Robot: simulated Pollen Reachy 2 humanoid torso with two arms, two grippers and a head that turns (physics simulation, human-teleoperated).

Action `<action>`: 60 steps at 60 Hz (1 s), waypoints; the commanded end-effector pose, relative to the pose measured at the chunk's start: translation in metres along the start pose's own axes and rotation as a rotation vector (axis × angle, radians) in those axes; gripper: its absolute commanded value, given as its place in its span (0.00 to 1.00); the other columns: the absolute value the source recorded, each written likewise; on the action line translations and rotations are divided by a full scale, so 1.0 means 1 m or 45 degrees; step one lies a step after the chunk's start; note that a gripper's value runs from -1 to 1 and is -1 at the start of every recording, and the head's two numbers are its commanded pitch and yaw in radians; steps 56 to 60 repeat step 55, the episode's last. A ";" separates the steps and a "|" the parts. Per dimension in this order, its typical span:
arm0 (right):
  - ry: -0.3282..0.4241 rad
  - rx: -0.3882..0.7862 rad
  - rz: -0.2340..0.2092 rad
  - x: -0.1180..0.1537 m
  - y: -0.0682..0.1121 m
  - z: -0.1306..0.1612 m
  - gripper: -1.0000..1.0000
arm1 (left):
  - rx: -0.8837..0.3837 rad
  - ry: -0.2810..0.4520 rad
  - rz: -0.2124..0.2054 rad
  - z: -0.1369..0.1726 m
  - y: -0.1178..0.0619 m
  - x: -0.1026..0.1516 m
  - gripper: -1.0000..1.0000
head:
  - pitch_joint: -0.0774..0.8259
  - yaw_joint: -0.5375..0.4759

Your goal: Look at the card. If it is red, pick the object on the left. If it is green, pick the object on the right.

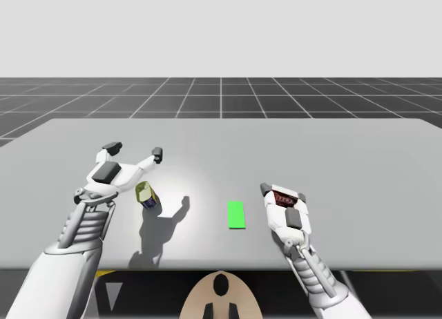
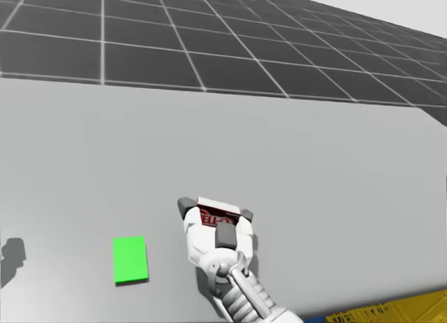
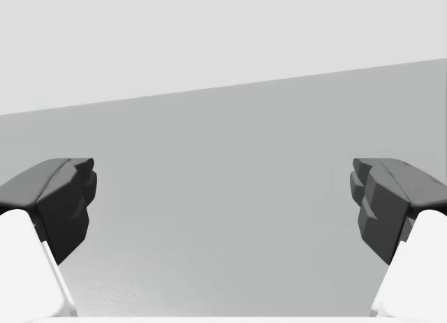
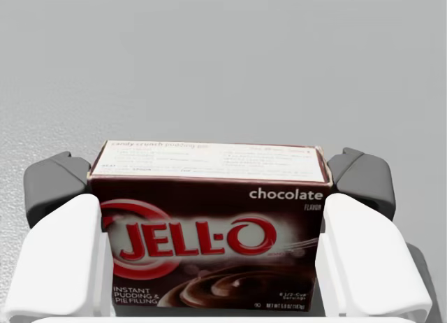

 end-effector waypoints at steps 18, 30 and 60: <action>0.050 0.056 -0.115 -0.004 0.025 0.020 1.00 | -0.007 0.005 -0.009 0.001 -0.001 -0.001 0.00 | 0.45 0.15; -0.110 0.096 -0.082 0.033 0.023 0.033 1.00 | -0.006 0.001 -0.007 0.001 0.000 0.000 0.00 | 0.43 0.14; -0.655 0.150 -0.048 0.170 0.006 0.077 1.00 | -0.002 -0.002 -0.002 0.000 0.000 0.001 0.00 | 0.39 0.13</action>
